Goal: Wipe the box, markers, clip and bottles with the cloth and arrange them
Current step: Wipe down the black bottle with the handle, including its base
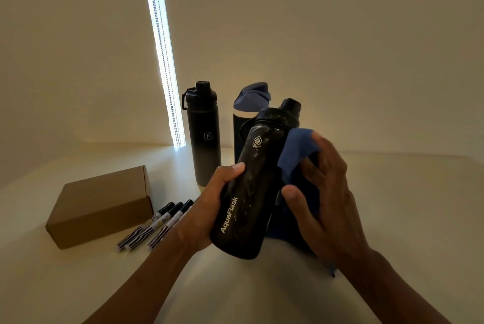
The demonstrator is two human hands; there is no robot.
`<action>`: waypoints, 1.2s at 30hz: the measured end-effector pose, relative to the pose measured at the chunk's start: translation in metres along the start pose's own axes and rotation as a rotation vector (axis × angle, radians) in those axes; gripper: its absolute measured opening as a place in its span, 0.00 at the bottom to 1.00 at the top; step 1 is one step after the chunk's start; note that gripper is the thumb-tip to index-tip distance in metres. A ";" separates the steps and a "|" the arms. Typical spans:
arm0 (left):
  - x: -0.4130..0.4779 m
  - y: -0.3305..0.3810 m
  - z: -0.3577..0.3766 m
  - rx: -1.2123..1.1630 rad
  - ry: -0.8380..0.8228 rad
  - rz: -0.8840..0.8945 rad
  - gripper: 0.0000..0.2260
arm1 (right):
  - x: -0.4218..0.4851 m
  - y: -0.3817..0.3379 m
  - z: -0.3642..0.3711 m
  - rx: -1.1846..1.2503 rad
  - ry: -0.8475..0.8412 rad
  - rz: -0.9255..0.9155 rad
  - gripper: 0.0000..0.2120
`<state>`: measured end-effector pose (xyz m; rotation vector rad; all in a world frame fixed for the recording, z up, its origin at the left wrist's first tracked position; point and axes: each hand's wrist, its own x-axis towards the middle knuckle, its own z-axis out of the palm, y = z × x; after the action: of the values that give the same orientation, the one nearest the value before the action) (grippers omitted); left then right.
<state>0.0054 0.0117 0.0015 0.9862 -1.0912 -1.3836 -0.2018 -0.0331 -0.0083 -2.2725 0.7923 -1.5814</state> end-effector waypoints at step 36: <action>0.007 0.006 -0.005 -0.072 0.285 0.009 0.28 | 0.004 0.038 -0.055 -0.196 -0.588 0.855 0.28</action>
<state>0.0109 0.0045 0.0059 1.0857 -0.8271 -1.2222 -0.2623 -0.0612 -0.0040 -1.9003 1.4828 -0.4478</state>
